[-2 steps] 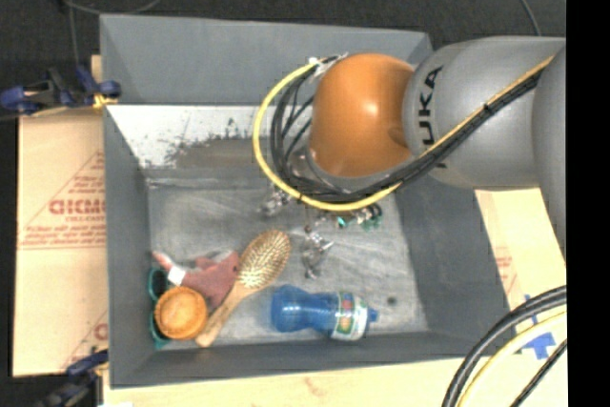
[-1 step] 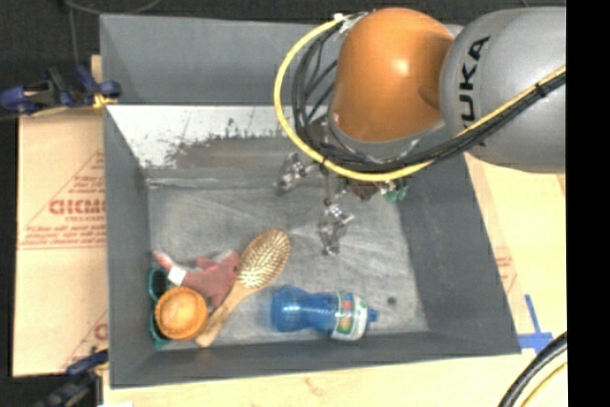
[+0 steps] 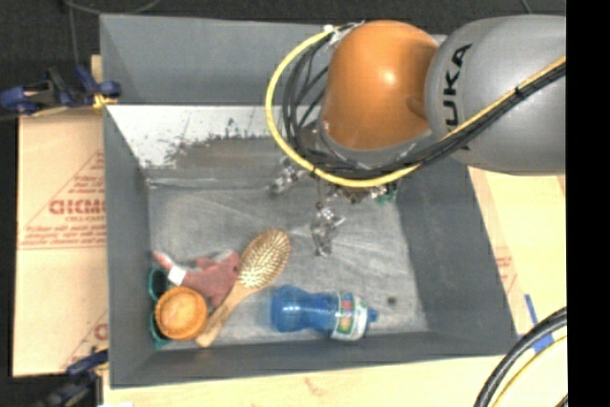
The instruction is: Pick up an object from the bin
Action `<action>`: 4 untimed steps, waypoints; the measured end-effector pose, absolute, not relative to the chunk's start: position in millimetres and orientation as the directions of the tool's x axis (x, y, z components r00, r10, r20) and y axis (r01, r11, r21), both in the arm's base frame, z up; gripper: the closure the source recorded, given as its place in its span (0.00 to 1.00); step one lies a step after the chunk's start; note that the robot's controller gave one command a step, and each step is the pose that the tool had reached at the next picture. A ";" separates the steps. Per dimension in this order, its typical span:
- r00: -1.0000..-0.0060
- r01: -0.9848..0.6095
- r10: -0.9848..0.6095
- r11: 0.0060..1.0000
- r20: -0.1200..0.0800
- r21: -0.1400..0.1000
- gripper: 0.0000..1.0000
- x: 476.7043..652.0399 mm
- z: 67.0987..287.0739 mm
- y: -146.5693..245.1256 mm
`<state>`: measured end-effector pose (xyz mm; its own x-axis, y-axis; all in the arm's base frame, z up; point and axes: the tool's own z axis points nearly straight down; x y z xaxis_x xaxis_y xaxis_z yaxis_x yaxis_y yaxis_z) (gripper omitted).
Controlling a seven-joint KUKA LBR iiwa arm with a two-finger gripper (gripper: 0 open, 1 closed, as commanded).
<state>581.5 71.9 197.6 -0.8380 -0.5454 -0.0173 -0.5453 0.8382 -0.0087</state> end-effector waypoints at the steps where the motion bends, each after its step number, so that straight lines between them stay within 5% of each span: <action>1: -0.814 -0.581 -0.581 0.814 -0.008 -0.002 0.00 580.2 133.5 76.7; 2: -0.824 -0.566 -0.566 0.824 -0.009 -0.002 1.00 574.8 73.7 100.0; 3: -0.824 -0.566 -0.566 0.824 -0.009 -0.002 1.00 574.8 73.7 100.0; 4: -0.765 -0.644 -0.644 0.765 -0.008 -0.005 1.00 572.6 233.7 87.6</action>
Offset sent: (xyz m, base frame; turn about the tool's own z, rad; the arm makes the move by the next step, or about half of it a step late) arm -0.0097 0.0272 -0.1276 -0.0253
